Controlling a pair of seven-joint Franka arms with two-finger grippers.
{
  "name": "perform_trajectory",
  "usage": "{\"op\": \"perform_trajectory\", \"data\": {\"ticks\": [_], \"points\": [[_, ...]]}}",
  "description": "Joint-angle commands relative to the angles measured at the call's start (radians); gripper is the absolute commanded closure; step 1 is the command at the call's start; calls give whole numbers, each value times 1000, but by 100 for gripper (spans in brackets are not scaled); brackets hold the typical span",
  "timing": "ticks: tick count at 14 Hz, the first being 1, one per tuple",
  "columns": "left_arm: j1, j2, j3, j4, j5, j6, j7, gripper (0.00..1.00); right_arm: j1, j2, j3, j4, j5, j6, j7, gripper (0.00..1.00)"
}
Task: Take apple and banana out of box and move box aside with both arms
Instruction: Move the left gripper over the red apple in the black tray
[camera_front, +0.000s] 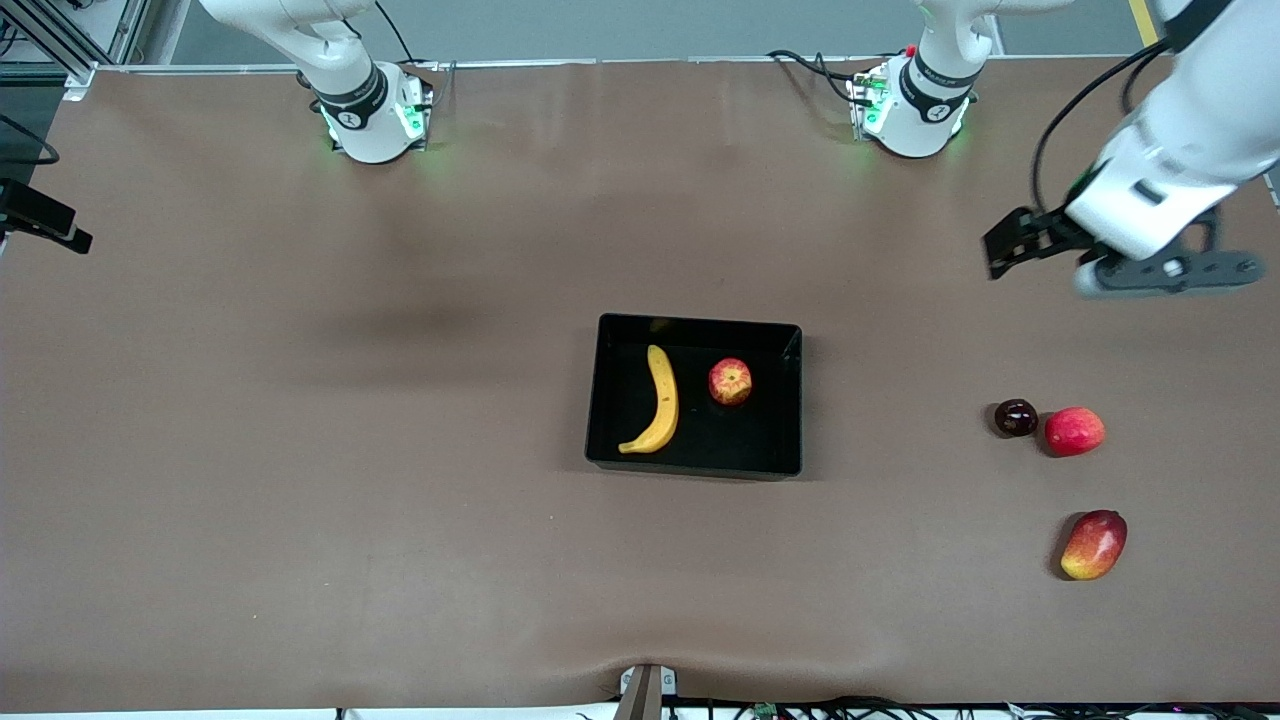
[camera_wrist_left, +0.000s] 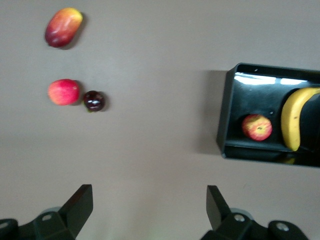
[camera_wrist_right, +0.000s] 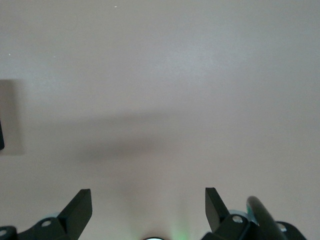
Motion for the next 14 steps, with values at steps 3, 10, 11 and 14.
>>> {"op": "perform_trajectory", "data": {"ticks": [3,10,11,14], "points": [[-36,145,-92,26,-2,122,-176,0,-12,-10,6,5,1,1,10,0],[-195,387,-93,26,71,395,-486,0,-4,0,7,19,1,6,10,0],[-207,415,-93,26,71,419,-491,0,-3,0,7,19,1,6,10,0],[-215,502,-93,26,122,458,-501,0,2,0,12,20,3,7,10,0]]}}
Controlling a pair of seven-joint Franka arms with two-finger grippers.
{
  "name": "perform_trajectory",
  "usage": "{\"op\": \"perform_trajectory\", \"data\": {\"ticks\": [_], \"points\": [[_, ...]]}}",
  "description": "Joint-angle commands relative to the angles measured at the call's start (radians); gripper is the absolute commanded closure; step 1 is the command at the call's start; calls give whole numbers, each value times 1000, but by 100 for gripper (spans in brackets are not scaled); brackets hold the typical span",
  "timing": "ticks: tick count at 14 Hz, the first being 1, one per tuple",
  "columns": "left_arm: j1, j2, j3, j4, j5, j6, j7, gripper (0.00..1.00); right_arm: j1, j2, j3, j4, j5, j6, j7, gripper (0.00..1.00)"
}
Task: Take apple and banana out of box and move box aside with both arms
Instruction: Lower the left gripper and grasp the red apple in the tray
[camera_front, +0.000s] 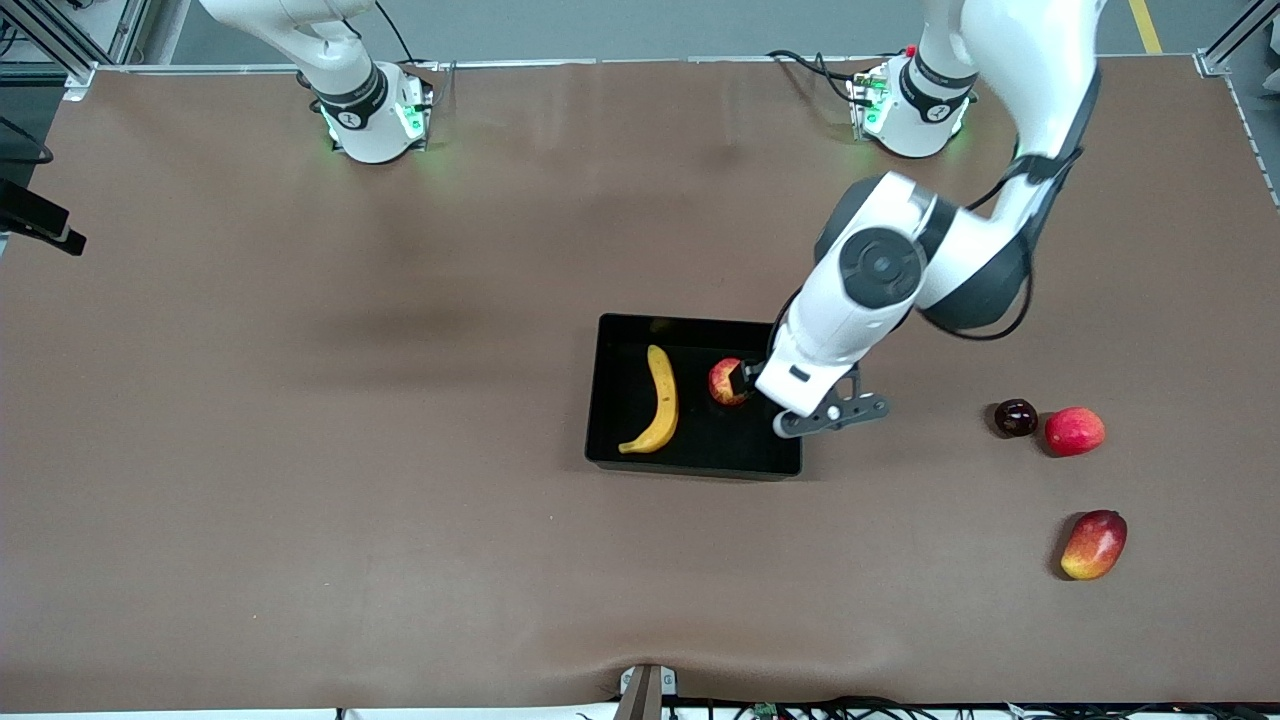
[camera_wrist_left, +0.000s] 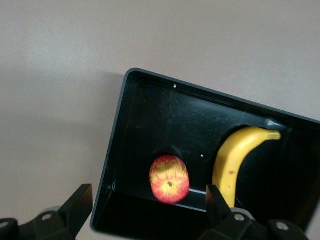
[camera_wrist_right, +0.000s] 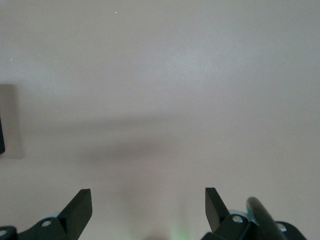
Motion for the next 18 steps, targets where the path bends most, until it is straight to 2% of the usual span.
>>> {"op": "perform_trajectory", "data": {"ticks": [1,6,18], "points": [[-1,78,-1,24,38,38,-29,0,2,-1,9,14,2,-5,10,0],[-52,152,-1,22,40,82,-190,0,4,-1,11,14,2,-5,10,0],[-104,204,2,-28,64,92,-370,0,4,-1,9,14,2,-7,10,0]]}}
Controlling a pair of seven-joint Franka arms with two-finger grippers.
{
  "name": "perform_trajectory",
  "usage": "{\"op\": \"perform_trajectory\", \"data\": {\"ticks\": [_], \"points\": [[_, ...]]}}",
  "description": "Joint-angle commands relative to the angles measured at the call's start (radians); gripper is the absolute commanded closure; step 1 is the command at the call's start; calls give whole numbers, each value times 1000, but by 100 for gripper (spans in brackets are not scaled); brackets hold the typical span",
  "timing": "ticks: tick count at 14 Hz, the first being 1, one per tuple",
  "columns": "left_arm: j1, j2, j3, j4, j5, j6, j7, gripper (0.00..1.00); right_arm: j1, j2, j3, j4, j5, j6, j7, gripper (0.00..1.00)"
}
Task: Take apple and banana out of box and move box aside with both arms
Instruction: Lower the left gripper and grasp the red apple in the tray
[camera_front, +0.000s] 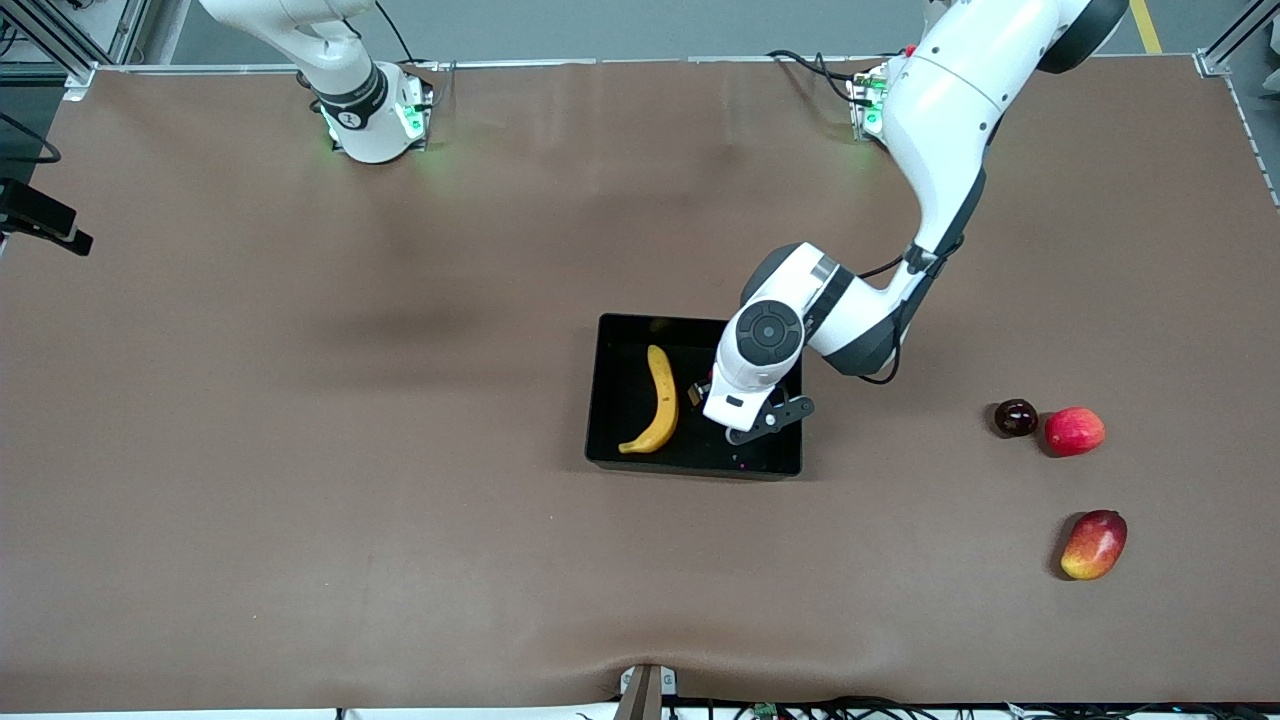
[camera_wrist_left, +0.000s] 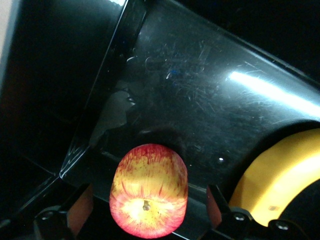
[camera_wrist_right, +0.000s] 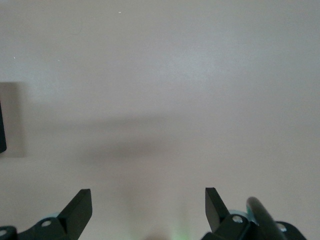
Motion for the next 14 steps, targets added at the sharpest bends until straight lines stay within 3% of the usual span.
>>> {"op": "perform_trajectory", "data": {"ticks": [1,2,4,6,9,14], "points": [[-23,8,4,-5,29,9,-52,0,-2,-1,2,13,2,-7,10,0],[-29,14,4,-5,29,9,-54,5,-2,-1,2,13,2,-7,10,0],[-33,13,7,-5,29,9,-54,40,-2,-1,2,13,2,-7,10,0],[-33,11,9,1,30,9,-51,69,-2,-1,2,13,2,-7,10,0],[-22,4,9,14,69,8,-44,100,-2,1,2,11,2,-7,10,0],[-23,-71,9,83,70,-52,-43,100,-2,-1,2,13,2,-4,9,0]]}}
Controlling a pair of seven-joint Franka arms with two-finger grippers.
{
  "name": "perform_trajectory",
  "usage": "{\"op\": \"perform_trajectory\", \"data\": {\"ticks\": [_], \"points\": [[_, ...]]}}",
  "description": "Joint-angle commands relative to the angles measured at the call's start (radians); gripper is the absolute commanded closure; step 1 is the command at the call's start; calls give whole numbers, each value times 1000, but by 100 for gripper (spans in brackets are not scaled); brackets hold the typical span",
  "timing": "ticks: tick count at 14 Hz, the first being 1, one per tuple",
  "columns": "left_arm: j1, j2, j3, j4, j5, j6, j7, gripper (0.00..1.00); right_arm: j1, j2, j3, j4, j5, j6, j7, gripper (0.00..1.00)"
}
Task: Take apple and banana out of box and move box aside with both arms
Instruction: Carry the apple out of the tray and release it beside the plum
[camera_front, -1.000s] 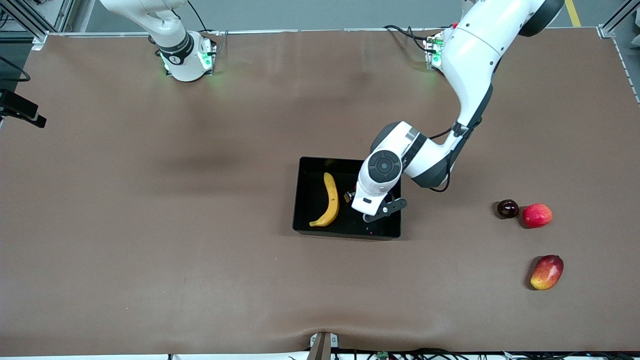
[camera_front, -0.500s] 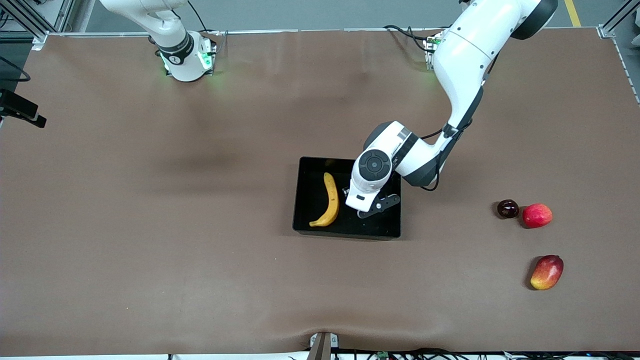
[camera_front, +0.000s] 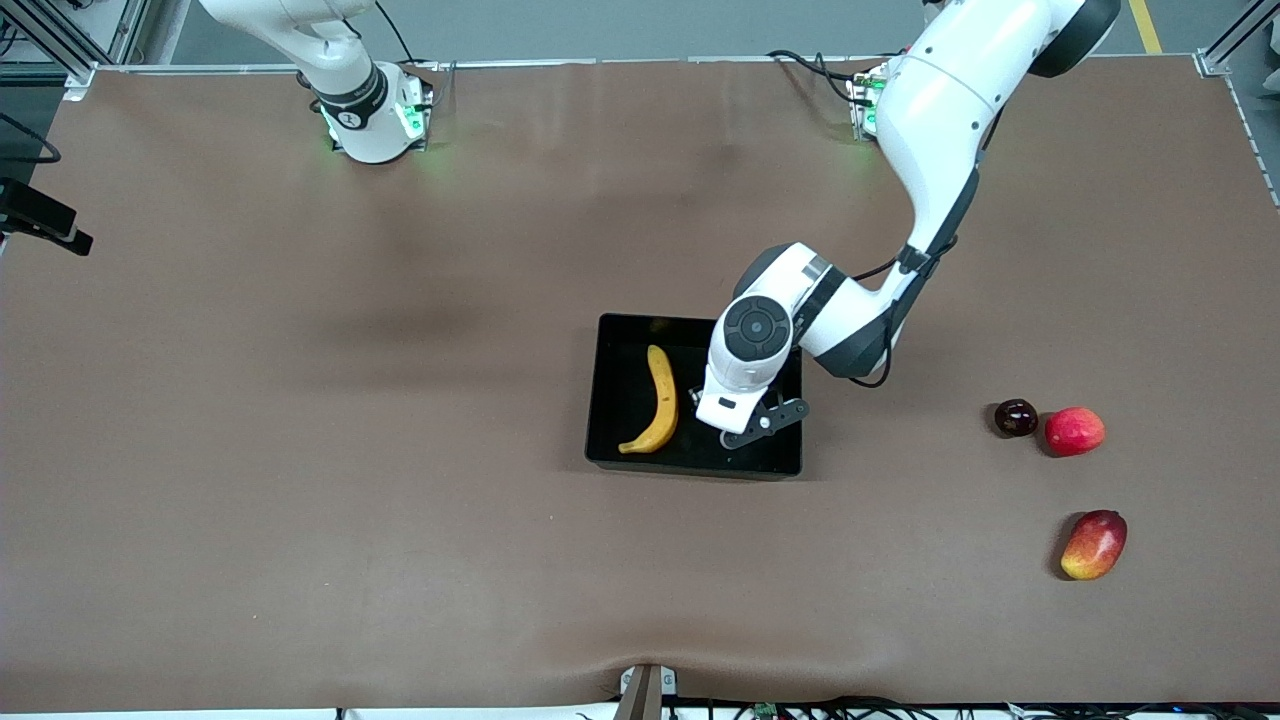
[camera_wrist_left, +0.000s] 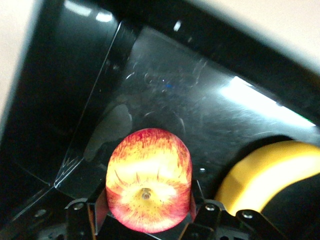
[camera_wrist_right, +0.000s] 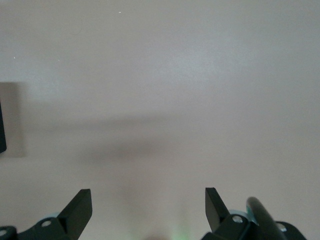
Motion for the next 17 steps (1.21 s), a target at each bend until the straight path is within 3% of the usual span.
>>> {"op": "perform_trajectory", "data": {"ticks": [1,9,13,17], "points": [[1,-81,3,29,25,-69,-17,100,-2,-1,2,13,2,-4,9,0],[210,-175,3,46,39,-144,305,100,-2,1,2,13,2,-5,9,0],[345,-152,1,6,38,-144,519,100,-2,-1,2,13,2,-4,9,0],[450,-77,1,-6,39,-141,612,100,-2,-1,2,13,2,-5,9,0]]}}
